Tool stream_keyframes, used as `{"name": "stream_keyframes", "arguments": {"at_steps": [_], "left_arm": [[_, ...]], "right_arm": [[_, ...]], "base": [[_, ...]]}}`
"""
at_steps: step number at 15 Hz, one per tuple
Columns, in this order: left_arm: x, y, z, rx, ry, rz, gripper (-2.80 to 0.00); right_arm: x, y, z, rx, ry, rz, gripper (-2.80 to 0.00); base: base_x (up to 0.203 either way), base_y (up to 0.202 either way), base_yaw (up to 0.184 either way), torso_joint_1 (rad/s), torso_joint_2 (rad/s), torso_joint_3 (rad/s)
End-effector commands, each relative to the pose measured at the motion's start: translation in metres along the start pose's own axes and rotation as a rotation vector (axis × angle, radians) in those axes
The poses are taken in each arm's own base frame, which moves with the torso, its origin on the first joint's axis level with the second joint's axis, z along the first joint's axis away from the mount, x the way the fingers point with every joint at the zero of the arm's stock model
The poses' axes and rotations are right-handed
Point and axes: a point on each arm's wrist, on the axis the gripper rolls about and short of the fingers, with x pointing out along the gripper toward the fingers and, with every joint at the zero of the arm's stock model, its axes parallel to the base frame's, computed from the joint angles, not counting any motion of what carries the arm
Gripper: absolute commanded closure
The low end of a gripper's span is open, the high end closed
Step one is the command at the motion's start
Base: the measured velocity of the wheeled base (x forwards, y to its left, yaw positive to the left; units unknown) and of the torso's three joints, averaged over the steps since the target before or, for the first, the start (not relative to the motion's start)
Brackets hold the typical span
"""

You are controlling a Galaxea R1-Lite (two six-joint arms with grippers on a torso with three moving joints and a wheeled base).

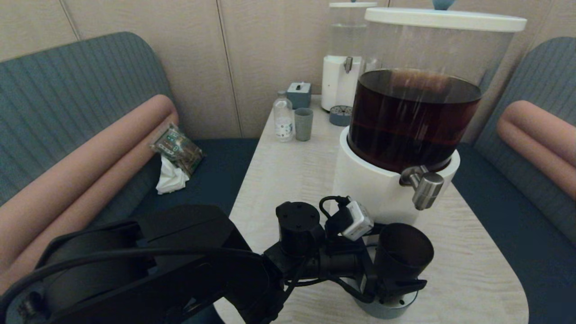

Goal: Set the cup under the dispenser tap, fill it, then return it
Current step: Place the cup next to the water dispenser

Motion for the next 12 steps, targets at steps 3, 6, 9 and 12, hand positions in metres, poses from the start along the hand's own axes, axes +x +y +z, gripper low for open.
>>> {"name": "stream_keyframes", "arguments": {"at_steps": [3,6,9,12], "left_arm": [[0.005,-0.0003,-0.0015,0.017,-0.01,0.021,-1.38],[0.0044,-0.0033,0.0001,0.002,-0.008,0.01,0.0],[0.0055,-0.0053,0.0005,0.004,-0.009,0.007,0.0],[0.0041,-0.0076,0.0,-0.002,-0.003,0.003,0.0]], "right_arm": [[0.0001,0.0,0.0,0.001,0.001,0.0,0.0],[0.0001,0.0,0.0,0.001,0.001,0.0,0.0],[0.0001,0.0,0.0,0.001,0.001,0.0,0.0],[0.0001,0.0,0.0,0.001,0.001,0.0,0.0]], "base": [[0.0,0.0,0.0,0.0,0.0,0.0],[0.0,0.0,0.0,0.0,0.0,0.0],[0.0,0.0,0.0,0.0,0.0,0.0],[0.0,0.0,0.0,0.0,0.0,0.0]]}}
